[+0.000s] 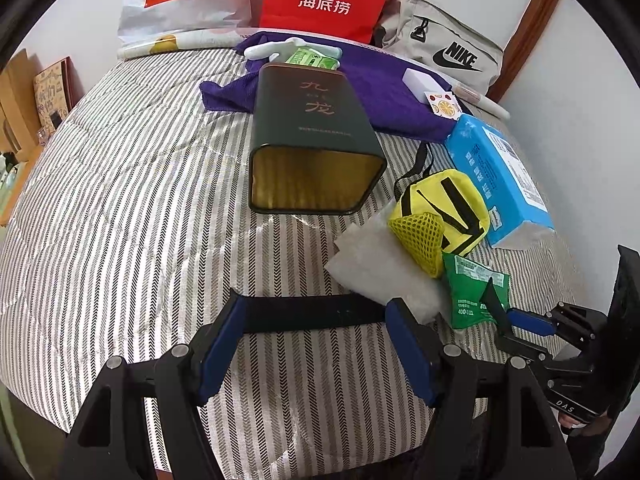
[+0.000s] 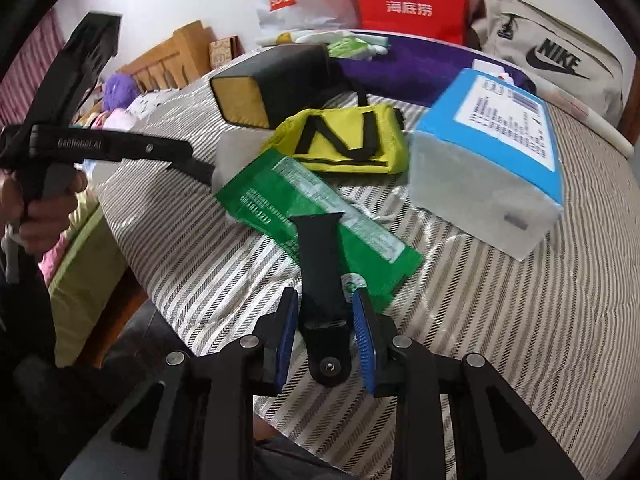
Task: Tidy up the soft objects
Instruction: 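Grasp the black strap with the right tool and lift it, then move the left tool to the white mesh drawstring bag and close on it, then lift the mesh bag with the left tool while the right tool carries the black strap toward the towel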
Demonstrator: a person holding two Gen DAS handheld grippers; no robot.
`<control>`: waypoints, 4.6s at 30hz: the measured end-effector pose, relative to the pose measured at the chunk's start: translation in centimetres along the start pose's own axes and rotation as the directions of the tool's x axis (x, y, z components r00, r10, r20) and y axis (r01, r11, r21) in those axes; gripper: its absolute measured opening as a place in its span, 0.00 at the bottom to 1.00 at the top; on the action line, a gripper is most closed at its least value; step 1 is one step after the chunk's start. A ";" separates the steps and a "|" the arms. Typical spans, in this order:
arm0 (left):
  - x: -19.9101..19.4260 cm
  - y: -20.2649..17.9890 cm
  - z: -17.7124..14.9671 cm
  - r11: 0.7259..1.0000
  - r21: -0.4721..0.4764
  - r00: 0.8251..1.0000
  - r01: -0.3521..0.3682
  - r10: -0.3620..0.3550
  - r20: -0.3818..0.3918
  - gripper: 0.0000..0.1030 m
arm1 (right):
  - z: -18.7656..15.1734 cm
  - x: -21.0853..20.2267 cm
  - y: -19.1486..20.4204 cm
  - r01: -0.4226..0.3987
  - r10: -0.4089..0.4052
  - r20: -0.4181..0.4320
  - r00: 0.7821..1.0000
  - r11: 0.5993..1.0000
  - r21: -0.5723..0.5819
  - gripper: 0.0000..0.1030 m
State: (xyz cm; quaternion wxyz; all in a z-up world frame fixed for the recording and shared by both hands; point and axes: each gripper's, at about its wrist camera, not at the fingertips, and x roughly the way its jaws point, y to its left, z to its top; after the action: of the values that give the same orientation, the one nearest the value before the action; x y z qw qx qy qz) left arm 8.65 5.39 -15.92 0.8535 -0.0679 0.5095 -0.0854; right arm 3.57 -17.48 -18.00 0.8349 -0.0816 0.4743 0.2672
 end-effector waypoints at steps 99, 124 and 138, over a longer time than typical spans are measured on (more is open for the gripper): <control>-2.2 3.6 -1.0 0.966 0.248 0.985 0.076 -0.111 0.130 0.06 | -1.3 -2.0 -5.4 0.063 -0.073 0.054 0.996 0.984 0.166 0.26; -1.7 -0.6 -1.8 0.922 0.377 0.968 0.088 -0.169 0.187 0.05 | -1.6 -2.6 -5.4 0.065 -0.081 0.079 0.994 0.981 0.185 0.26; -6.1 0.3 -0.1 0.958 0.274 0.942 0.090 -0.171 0.290 0.04 | -0.9 -5.8 -5.2 0.055 -0.088 0.164 0.982 0.979 0.197 0.26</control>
State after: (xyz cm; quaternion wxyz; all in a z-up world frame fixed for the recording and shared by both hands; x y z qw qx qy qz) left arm 5.73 7.02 -10.83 0.9169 -0.0035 0.3479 -0.1958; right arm 3.26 -24.36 -14.21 0.8857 0.0052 0.4208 0.1959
